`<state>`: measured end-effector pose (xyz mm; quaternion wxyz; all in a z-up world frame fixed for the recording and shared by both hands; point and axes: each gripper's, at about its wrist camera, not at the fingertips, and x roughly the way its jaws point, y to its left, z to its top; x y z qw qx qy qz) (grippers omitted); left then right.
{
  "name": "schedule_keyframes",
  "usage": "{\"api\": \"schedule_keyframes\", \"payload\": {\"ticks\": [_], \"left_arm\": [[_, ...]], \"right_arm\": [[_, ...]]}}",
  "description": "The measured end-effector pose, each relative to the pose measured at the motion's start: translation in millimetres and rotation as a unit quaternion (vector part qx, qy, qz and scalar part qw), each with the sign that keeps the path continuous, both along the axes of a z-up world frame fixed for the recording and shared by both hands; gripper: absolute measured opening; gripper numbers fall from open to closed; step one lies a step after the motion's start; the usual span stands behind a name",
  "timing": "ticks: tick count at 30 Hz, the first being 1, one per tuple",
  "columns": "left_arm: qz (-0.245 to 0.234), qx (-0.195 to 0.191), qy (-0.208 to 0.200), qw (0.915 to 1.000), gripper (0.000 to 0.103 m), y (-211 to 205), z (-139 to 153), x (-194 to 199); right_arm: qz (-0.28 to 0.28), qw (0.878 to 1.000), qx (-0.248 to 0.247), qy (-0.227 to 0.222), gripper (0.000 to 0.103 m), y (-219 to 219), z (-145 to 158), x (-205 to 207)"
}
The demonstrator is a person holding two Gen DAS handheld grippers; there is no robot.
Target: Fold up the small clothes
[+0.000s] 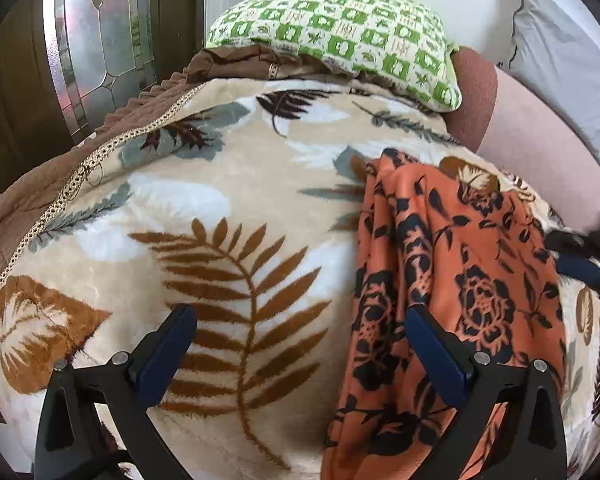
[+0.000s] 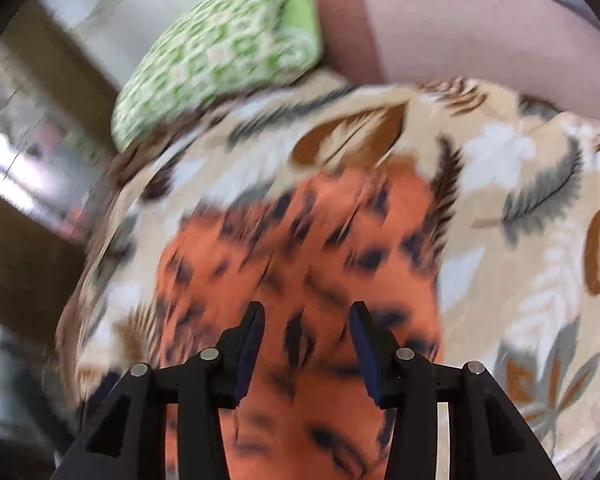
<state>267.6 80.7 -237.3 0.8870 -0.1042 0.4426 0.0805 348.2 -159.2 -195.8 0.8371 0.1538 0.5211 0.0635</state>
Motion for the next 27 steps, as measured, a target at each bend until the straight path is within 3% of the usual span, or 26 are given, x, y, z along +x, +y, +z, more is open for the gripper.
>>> {"api": "schedule_keyframes", "payload": {"ticks": [5,8,13,18,22,27], "left_arm": [[-0.013,0.021,0.024,0.9994,0.103,-8,-10,9],[-0.012,0.018,0.024,0.9995,0.103,-6,-10,9],[-0.014,0.027,0.022,0.9993,0.103,-8,-10,7],[-0.014,0.033,0.021,0.9991,0.103,-9,-10,5],[-0.014,0.036,0.024,0.999,0.103,-8,-11,6],[-0.01,0.037,0.023,0.999,0.103,-7,-11,7]], "right_arm": [[-0.024,0.998,0.01,0.059,0.048,-6,-52,44],[-0.008,0.998,-0.028,0.051,0.05,13,-42,47],[0.079,0.997,-0.001,0.011,0.05,59,-11,39],[0.156,0.987,-0.008,0.041,0.05,109,-25,31],[0.144,0.989,0.0,0.04,0.055,111,-43,30],[0.138,0.99,0.023,0.026,0.054,98,-24,20]]}}
